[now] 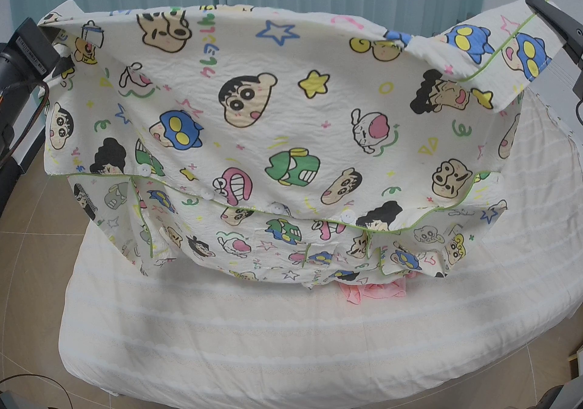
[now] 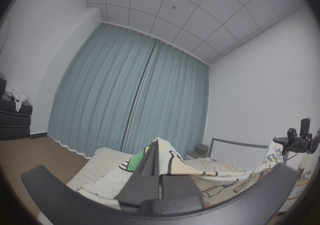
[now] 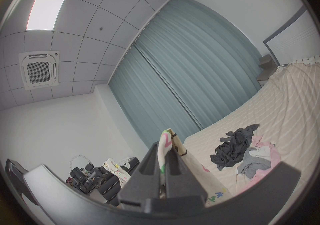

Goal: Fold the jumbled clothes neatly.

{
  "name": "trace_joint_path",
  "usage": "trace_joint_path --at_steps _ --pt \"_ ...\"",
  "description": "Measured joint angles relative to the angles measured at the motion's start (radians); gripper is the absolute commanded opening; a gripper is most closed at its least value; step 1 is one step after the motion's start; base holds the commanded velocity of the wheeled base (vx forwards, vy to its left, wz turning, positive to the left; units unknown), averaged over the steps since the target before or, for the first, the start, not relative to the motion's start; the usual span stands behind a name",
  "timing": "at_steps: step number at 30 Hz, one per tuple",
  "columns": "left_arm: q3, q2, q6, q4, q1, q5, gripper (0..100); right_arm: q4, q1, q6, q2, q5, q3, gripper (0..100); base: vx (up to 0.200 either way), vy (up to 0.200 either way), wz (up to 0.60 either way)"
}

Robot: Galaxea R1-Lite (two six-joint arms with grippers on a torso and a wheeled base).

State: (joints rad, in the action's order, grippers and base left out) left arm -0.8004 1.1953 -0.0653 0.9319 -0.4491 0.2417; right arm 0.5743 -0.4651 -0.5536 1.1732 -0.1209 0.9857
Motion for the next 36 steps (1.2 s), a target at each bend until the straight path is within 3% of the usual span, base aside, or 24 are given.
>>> trace_joint_path --at_steps 18,33,36 --pt "0.041 -0.041 -0.011 0.003 -0.042 -0.004 0 0.0 -0.004 -0.001 -0.017 0.001 -0.038 0 0.0 0.0 0.0" --pt "0.108 -0.061 -0.004 0.003 -0.045 -0.004 0 -0.005 -0.005 0.0 -0.019 0.002 -0.036 0 -0.2 0.0 0.0" --pt "0.117 -0.067 -0.004 0.002 -0.045 -0.006 0 -0.006 -0.004 0.0 -0.019 0.002 -0.036 0 0.0 0.0 0.0"
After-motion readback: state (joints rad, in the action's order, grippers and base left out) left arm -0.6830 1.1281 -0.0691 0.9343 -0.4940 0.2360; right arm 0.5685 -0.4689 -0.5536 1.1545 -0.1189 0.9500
